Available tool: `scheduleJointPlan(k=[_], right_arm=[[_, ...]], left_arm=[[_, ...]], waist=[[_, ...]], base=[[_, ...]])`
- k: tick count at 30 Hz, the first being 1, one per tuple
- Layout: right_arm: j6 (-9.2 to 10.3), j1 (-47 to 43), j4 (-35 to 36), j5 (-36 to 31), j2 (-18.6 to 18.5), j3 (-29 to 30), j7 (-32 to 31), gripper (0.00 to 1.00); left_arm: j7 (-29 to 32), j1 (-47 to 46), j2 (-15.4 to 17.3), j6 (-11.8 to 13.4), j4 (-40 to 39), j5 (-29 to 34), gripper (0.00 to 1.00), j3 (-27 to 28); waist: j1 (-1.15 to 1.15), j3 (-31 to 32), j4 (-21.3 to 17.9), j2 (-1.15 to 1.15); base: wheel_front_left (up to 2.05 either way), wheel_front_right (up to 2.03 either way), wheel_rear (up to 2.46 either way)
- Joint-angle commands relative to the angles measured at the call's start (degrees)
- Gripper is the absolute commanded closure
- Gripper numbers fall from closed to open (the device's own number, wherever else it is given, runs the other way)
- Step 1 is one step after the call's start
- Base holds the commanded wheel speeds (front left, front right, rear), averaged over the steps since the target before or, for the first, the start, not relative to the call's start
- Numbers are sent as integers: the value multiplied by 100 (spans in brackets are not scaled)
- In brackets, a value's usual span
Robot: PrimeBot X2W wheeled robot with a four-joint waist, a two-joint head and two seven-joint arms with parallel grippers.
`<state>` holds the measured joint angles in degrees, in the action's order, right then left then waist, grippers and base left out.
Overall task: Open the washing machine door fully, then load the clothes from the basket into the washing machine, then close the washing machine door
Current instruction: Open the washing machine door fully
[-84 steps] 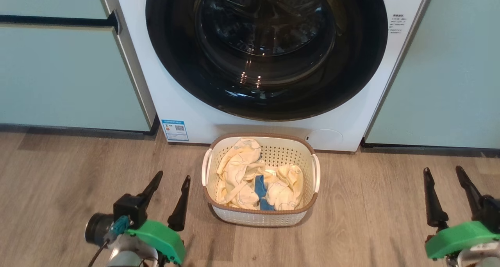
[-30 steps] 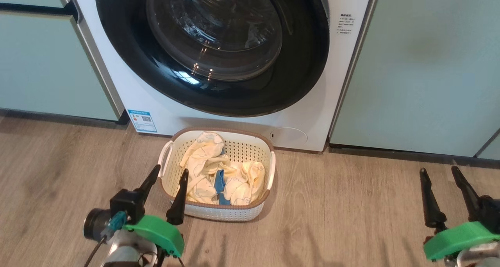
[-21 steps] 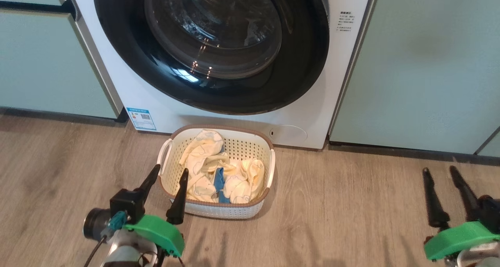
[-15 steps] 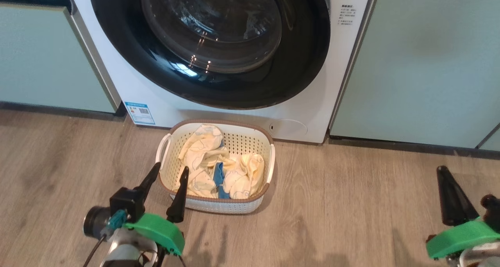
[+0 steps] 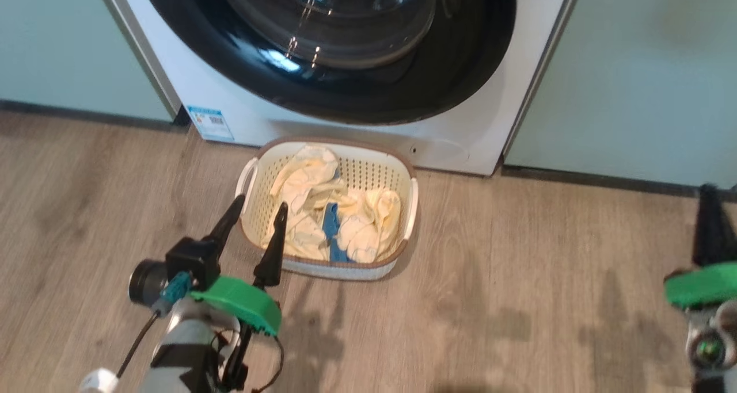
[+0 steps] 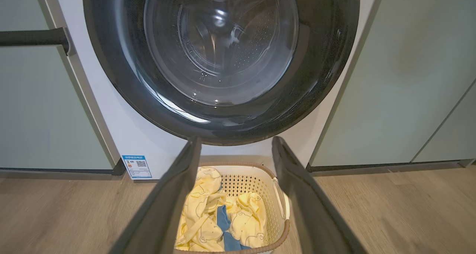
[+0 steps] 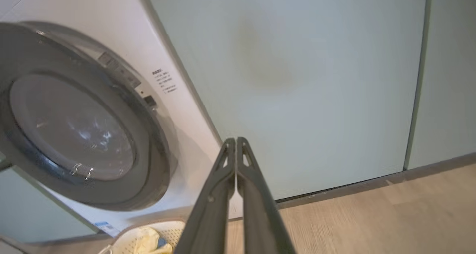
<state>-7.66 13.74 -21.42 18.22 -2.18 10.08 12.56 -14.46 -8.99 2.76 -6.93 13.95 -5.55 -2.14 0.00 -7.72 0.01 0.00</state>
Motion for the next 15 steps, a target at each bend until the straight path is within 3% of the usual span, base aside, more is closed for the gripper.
scheduleJointPlan(k=[1,8,15], right_arm=[[17,483,81,461,-73,-70,-89,100],[17,1503,-275,2396,-183,45,-742,100],[17,2676,-834,4332,-286,308,-1847,100]], left_arm=[[-54,-344,41,-6,-205,38,0,132],[-54,-703,33,-16,-275,63,0,-6],[-54,-1000,23,-22,-340,37,0,-171]], waist=[[0,-229,106,0],[0,-759,271,0],[0,-1187,483,0]], base=[[0,0,0],[0,0,0],[0,0,0]])
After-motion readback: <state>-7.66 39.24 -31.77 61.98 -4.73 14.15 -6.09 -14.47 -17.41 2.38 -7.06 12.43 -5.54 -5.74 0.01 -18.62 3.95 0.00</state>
